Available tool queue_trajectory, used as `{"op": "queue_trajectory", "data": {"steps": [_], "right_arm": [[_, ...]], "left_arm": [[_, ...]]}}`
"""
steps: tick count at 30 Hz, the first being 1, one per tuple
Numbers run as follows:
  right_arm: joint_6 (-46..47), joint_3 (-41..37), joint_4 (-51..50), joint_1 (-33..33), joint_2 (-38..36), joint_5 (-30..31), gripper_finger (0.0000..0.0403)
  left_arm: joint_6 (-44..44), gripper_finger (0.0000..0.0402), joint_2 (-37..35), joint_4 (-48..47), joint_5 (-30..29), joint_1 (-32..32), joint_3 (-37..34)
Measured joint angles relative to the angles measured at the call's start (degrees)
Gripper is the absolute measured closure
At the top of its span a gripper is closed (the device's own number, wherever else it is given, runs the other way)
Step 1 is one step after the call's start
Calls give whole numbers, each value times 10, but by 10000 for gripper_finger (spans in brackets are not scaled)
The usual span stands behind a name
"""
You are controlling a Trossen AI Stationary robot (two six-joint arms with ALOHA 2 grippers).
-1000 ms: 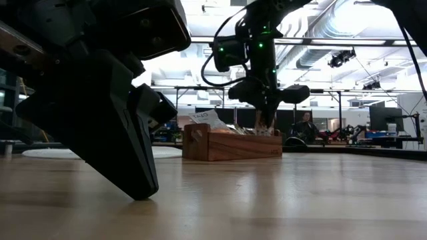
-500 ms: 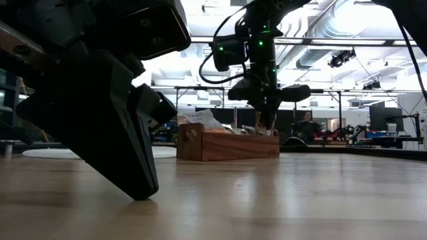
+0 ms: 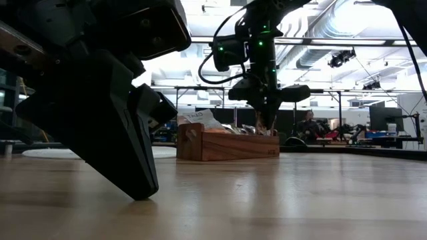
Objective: Pick & Place Tea
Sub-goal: Put the brown tea bag into the right section of the wooden organizer
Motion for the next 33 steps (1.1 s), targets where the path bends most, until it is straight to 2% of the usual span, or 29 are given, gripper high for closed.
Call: {"op": "queue_trajectory", "data": {"steps": [28,33], "right_arm": [[62,0,2,0,-3,10,251],[67,21,-2,0,-3,22,223]], "left_arm": [[0,401,0,0,0,0,0],[0,401,0,0,1,0,0]]}}
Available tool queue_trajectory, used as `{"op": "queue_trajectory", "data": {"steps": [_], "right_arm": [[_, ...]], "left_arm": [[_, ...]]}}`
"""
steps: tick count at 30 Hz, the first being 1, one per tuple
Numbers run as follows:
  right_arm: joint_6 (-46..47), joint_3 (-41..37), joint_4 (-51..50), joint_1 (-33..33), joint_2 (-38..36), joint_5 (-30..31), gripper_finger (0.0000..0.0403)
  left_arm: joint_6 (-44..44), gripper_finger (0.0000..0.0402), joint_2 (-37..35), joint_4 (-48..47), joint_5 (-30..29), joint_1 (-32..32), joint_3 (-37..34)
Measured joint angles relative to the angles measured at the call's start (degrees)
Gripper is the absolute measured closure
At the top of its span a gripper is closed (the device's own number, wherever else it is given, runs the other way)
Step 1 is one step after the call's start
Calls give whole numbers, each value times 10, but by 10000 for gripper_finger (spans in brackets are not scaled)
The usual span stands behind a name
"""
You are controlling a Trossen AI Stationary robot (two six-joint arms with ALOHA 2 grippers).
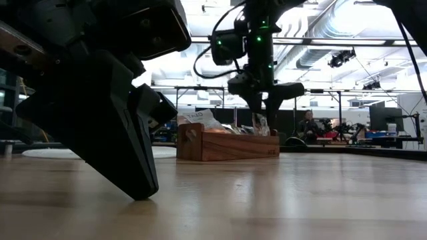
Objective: Pick & Place Tea
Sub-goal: Put the brown tea bag into the right section of the wooden organizer, then return to Home Position
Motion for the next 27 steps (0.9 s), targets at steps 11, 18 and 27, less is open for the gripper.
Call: {"op": "queue_trajectory", "data": {"steps": [11,18,27], "right_arm": [[11,72,-27,0,0,2,203],[74,131,-74,-11,0,-51,221],[150,202,-125,-32,-23,-133,314]], "left_arm": [[0,401,0,-2,0,0,0],[9,401,0,-6,13,10,1],[85,401,-46,-95,10,38,-2]]}}
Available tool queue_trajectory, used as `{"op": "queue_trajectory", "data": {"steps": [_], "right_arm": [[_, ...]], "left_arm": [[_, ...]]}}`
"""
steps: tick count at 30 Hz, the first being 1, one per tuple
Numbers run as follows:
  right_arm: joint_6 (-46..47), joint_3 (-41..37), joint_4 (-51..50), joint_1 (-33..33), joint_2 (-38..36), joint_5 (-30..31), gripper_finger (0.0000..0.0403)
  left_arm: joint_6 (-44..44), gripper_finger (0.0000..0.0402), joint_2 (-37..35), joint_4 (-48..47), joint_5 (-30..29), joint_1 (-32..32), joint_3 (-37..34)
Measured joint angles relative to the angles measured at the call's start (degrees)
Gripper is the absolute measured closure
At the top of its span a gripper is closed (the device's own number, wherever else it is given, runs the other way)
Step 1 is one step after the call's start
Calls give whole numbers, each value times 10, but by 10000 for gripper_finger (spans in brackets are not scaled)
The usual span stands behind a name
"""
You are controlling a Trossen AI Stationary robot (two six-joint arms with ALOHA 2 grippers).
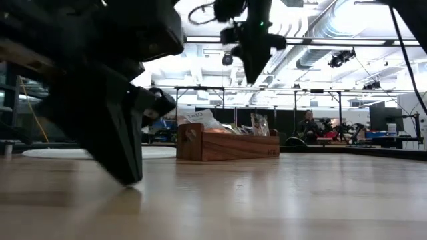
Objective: Pick & Place Tea
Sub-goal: Return to Home Position
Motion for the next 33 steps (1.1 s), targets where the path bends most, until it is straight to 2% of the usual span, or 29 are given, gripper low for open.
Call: {"op": "queue_trajectory", "data": {"steps": [3,5,8,14,27,30,33], "right_arm": [[10,-1,-1,-3,-28,-4,378],[22,-7,-2,-3,-49,-4,394],[60,-9,-10,-3,-80,-3,394],[135,-10,-19,-2,-155,-21,401],[305,-12,-6,32,-345,26,402],[339,-50,31,42,-395,27,402],[370,-132,91,51,-460,31,402]], "left_arm": [[35,401,-36,-37,-26,13,0],[52,401,-53,-56,-31,24,0],[89,401,-92,-74,-35,38,-15],[142,401,-190,-43,-53,74,-68],[188,401,-470,90,-62,144,-272],[200,401,-527,116,-64,158,-301],[211,401,-571,143,-57,172,-322]]}}
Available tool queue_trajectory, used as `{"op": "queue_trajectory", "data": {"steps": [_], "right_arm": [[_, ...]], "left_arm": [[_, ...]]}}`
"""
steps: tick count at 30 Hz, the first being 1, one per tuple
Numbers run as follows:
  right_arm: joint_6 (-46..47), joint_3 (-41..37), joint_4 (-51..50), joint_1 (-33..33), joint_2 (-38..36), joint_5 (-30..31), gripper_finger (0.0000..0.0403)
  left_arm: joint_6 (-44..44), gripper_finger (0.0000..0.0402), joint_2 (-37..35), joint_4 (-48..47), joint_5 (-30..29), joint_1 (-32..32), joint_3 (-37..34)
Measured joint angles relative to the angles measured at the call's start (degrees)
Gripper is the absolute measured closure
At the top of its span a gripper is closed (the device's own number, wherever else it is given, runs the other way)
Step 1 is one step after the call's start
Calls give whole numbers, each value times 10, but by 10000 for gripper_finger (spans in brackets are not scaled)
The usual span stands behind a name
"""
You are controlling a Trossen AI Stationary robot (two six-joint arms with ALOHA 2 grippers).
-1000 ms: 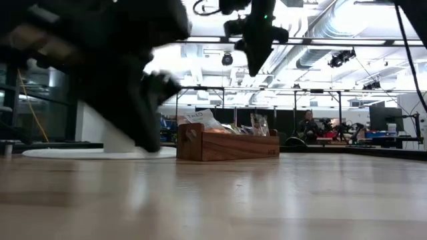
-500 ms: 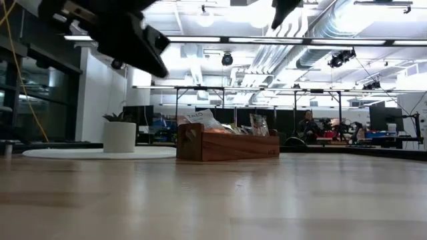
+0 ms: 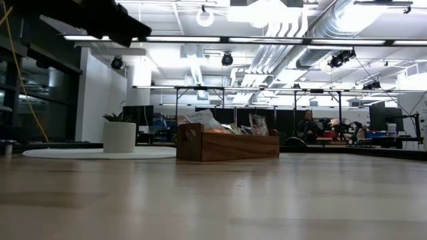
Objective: Pick & Place Tea
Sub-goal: Return to Home Position
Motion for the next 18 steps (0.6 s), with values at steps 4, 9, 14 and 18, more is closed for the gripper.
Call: {"op": "queue_trajectory", "data": {"steps": [4,9,14,18], "right_arm": [[37,-136,82,5,-86,0,403],[56,-289,195,3,-173,-7,403],[59,-403,309,3,-239,-4,403],[77,-468,366,3,-285,-3,403]], "left_arm": [[9,401,-43,52,20,24,-29],[17,401,-66,166,69,81,-75],[-13,401,-66,226,117,154,-105],[-18,401,-65,226,138,197,-110]]}}
